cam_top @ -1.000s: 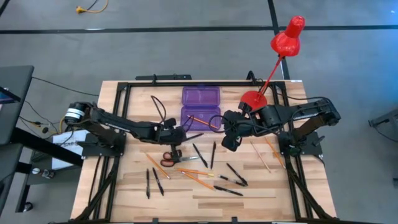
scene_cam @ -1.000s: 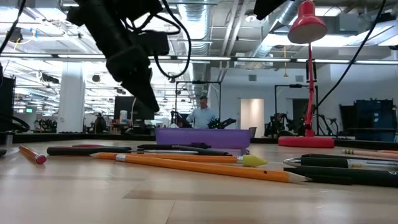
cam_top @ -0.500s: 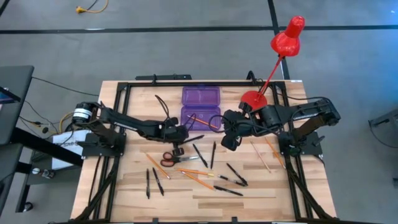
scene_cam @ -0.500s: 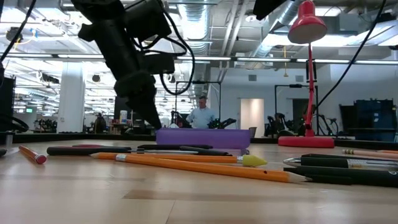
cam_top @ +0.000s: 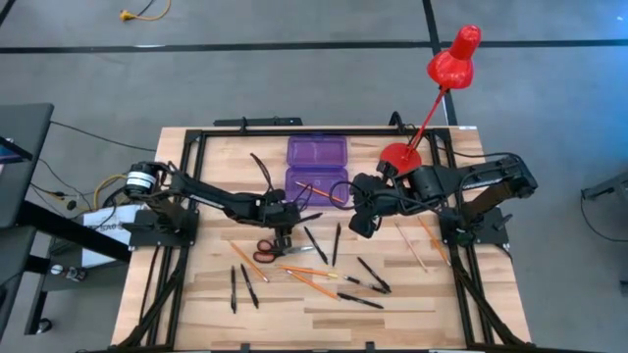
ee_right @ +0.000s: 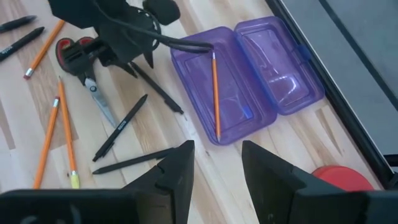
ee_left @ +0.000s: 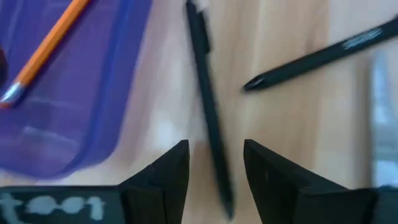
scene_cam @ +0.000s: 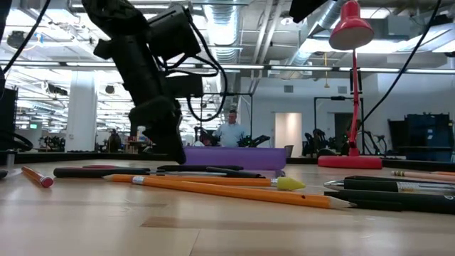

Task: Pick & place school supplies into a supply box
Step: Put the black pen into the purple supply box

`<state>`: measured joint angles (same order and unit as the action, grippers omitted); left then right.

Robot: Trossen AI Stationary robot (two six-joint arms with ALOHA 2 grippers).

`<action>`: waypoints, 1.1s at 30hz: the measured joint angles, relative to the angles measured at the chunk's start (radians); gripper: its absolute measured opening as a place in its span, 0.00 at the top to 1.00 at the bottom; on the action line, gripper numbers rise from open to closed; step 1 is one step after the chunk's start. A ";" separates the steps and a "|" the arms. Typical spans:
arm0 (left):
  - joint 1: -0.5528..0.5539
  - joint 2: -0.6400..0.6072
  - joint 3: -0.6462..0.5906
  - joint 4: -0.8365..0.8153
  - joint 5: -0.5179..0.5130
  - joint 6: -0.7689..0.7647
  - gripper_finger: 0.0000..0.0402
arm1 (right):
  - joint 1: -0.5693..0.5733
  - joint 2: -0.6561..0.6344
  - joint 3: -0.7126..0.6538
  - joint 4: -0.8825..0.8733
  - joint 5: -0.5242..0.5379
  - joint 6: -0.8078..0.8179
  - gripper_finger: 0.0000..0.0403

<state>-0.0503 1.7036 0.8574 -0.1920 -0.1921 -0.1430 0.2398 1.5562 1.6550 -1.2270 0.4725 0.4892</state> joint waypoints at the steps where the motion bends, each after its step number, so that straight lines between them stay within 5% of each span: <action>1: 0.000 0.001 0.000 0.004 0.003 -0.003 0.66 | 0.000 0.000 0.000 0.000 0.000 0.000 0.68; 24: -0.023 0.073 0.005 -0.053 -0.003 -0.096 0.96 | 0.000 0.000 0.000 0.000 0.001 0.000 0.68; 33: -0.070 0.058 0.011 -0.097 -0.054 -0.065 0.97 | 0.000 0.000 0.000 0.001 0.001 0.001 0.68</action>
<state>-0.1203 1.7620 0.8685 -0.2889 -0.2461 -0.2081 0.2398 1.5562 1.6550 -1.2263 0.4731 0.4899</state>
